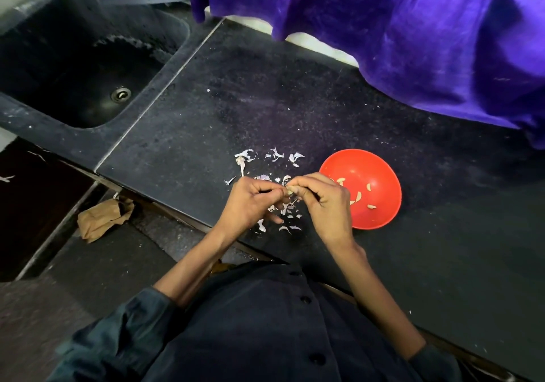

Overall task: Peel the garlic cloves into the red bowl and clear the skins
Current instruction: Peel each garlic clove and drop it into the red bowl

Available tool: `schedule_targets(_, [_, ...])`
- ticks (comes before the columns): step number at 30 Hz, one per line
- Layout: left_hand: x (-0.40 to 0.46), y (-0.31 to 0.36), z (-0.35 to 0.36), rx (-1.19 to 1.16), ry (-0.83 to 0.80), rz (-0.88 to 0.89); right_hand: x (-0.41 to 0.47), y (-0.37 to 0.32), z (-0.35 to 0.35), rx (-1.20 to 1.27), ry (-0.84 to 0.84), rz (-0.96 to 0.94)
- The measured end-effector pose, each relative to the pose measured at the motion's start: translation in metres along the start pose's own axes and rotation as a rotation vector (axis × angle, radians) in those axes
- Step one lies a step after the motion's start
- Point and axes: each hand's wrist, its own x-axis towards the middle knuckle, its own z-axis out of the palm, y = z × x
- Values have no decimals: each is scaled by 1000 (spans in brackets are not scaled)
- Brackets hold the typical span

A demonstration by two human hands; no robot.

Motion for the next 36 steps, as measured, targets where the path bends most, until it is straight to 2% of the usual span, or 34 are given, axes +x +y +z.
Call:
schedule_targets(6, [0,7,3,-241,-7,-215,-2,-1,0,37,16,-84])
schedule_targets(11, [1,9,2,-475,-70,-325,0,-3,0,347,85,131])
schedule_targets(15, [0,6,-3,-494,-79,-230,1,-1,0,480,122,254])
schedule_targets(20, [-4,5,-3,-324,-11,-46,2,-4,1,548,92,359])
schedule_targets(24, [-3,9,0,-297,31,84,0,-7,3,660,44,448])
schedule_targets(30, [-1,10,1,-290,91,154,-1,-10,5,720,-8,486])
schedule_targets(36, [3,2,4,-273,79,234,-4,-17,9,835,-34,556])
